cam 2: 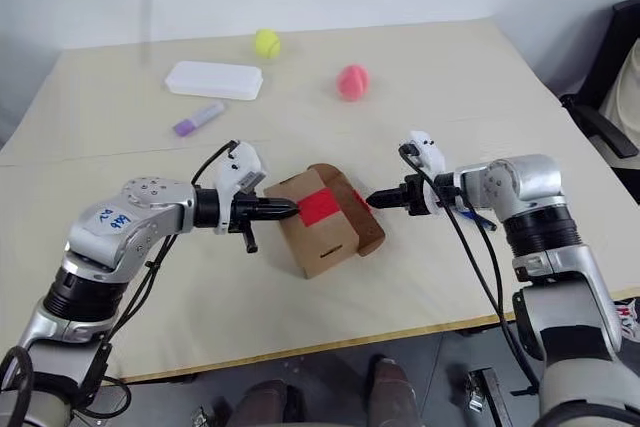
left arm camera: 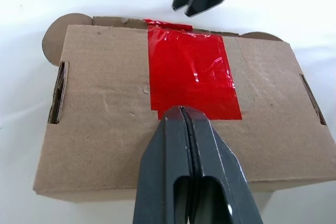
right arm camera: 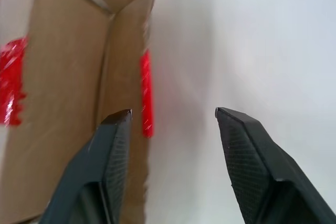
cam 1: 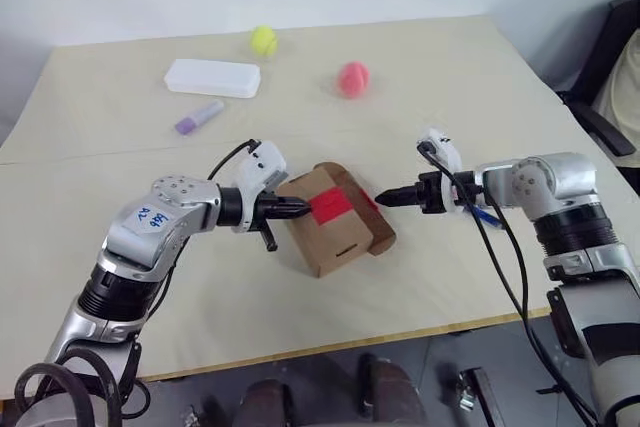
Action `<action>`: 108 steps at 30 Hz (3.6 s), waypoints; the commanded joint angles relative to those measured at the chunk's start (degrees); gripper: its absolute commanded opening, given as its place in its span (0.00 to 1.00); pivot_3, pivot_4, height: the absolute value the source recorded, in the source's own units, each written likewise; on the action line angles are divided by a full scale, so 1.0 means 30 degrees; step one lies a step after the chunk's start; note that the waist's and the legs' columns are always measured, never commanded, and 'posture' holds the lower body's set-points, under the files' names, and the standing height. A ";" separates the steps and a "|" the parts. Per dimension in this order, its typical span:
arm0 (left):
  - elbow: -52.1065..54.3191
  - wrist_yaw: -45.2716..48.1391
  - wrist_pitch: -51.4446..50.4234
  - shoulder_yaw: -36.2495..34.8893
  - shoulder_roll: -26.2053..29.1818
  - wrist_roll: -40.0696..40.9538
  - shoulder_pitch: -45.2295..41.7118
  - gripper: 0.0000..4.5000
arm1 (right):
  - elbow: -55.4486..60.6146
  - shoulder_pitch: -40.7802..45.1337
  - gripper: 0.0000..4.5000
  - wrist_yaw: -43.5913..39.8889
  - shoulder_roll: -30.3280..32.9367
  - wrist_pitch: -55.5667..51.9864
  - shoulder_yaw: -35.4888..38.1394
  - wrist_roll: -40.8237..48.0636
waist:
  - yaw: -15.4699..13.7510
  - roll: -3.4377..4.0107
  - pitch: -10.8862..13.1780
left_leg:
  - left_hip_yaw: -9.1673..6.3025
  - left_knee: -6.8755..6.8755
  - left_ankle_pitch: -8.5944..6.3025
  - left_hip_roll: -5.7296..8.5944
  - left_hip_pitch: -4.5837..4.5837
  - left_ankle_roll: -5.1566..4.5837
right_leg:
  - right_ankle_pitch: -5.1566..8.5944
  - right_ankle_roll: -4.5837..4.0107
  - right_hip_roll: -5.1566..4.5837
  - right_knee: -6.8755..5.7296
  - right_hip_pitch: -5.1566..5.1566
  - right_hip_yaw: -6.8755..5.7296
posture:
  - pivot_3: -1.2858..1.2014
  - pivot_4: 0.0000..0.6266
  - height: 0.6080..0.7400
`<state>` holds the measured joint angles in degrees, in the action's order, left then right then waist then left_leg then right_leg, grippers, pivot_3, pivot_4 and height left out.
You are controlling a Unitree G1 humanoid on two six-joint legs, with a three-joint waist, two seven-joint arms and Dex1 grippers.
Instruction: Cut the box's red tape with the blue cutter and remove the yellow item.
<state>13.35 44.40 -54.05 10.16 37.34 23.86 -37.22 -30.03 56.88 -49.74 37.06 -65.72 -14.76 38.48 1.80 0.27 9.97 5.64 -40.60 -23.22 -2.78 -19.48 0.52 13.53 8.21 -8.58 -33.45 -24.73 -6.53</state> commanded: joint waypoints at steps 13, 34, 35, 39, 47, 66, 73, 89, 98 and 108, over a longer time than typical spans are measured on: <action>0.2987 -0.0582 -0.3081 -0.1056 0.1750 0.0709 0.1621 0.00 | -0.5424 0.1517 1.00 -0.8300 -0.3002 0.3815 -0.2311 -0.5585 | 0.0124 0.0002 -0.0001 | 0.0008 0.0028 0.0007 -0.0002 0.0060 0.0015 | 0.0000 0.0001 0.0000 -0.0022 0.0021 -0.0004 | 0.52 0.24 1.00; 0.2797 -0.0884 -0.2713 -0.0747 0.1546 0.0720 0.1420 0.00 | -0.8260 0.3206 0.01 -0.9633 -0.5269 0.4315 -0.0664 -0.8646 | 0.0535 -0.0002 -0.0006 | -0.0010 0.0015 0.0027 -0.0013 0.0094 0.0054 | 0.0000 0.0000 0.0004 -0.0067 0.0052 -0.0006 | 0.52 0.24 1.00; 0.2673 -0.0876 -0.2604 -0.0669 0.1501 0.0681 0.1359 0.00 | -0.8292 0.3267 0.01 -0.9652 -0.5251 0.4257 -0.0685 -0.8782 | 0.0503 -0.0002 -0.0006 | -0.0010 0.0003 0.0027 -0.0013 0.0091 0.0053 | 0.0000 0.0000 0.0004 -0.0070 0.0053 -0.0004 | 0.52 0.24 1.00; 0.2143 -0.0830 -0.1974 -0.0433 0.1222 0.0514 0.1242 0.00 | -0.8205 0.3751 0.01 -0.9181 -0.5109 0.3374 -0.0397 -0.9074 | 0.0425 -0.0002 -0.0005 | -0.0017 -0.0007 0.0028 -0.0012 0.0085 0.0054 | 0.0000 0.0000 0.0003 -0.0076 0.0053 -0.0003 | 0.52 0.24 1.00; 0.1049 -0.0983 -0.0440 -0.0264 0.0309 0.0088 0.1191 0.00 | -0.1549 0.3533 0.01 -0.7122 -0.4128 -0.1980 0.1218 -0.7546 | 0.0343 0.0012 0.0004 | -0.0029 -0.0006 0.0028 -0.0009 0.0050 0.0054 | 0.0000 0.0000 0.0003 -0.0069 0.0031 -0.0012 | 0.52 0.24 1.00; -0.0500 -0.1234 0.2172 -0.0881 -0.1820 -0.1071 0.1034 0.00 | 1.2992 0.1676 0.01 0.6138 -0.3485 -0.8928 0.4071 0.0252 | -0.0061 0.0008 0.0006 | -0.0041 0.0014 0.0027 -0.0007 0.0028 0.0052 | 0.0000 -0.0001 0.0002 -0.0063 0.0017 -0.0048 | 0.52 0.24 1.00; 0.0670 0.0527 -0.1091 -0.4656 -0.0186 0.2808 -0.0197 0.00 | 1.3662 0.1345 0.01 1.1864 -0.2753 -0.8928 0.3217 0.3837 | -0.0005 0.0004 0.0007 | -0.0036 0.0072 0.0027 -0.0010 0.0027 0.0054 | 0.0000 0.0000 0.0002 -0.0055 -0.0022 -0.0057 | 0.52 0.24 1.00; -0.2129 0.0506 0.1882 0.0051 -0.0757 0.0085 -0.1598 0.00 | 1.2107 0.1880 0.01 2.1155 -0.3954 -0.8928 0.4427 1.2009 | 0.0419 -0.0025 -0.0018 | 0.0013 0.0085 0.0041 -0.0016 0.0071 0.0067 | 0.0005 -0.0022 0.0004 -0.0080 -0.0022 -0.0024 | 0.52 0.24 1.00; -0.2342 0.2837 0.3670 0.1068 0.2596 -0.1346 0.0021 0.00 | 1.0659 0.2421 0.01 2.4478 -0.0365 -0.8928 0.4042 1.7755 | 0.0387 -0.0026 -0.0017 | 0.0028 0.0199 0.0037 -0.0016 0.0070 0.0061 | 0.0005 -0.0020 0.0001 -0.0022 -0.0055 -0.0044 | 0.52 0.24 1.00; -0.2681 0.2425 0.4014 0.0981 0.1699 -0.2244 0.0713 0.00 | 0.9268 0.0577 0.01 2.4969 0.0666 -0.8696 0.3028 1.7147 | -0.0305 -0.0051 -0.0001 | 0.0045 0.0088 0.0035 -0.0019 -0.0193 0.0049 | 0.0000 -0.0014 -0.0006 -0.0009 -0.0255 -0.0041 | 0.52 0.24 1.00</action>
<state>5.13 52.11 -42.97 12.96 43.49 17.60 -33.57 -3.15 58.54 26.64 39.79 -91.57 -5.64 90.13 0.88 0.12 9.97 5.78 -40.40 -23.12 -2.83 -20.18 0.66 13.52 8.17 -8.60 -33.47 -25.62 -6.66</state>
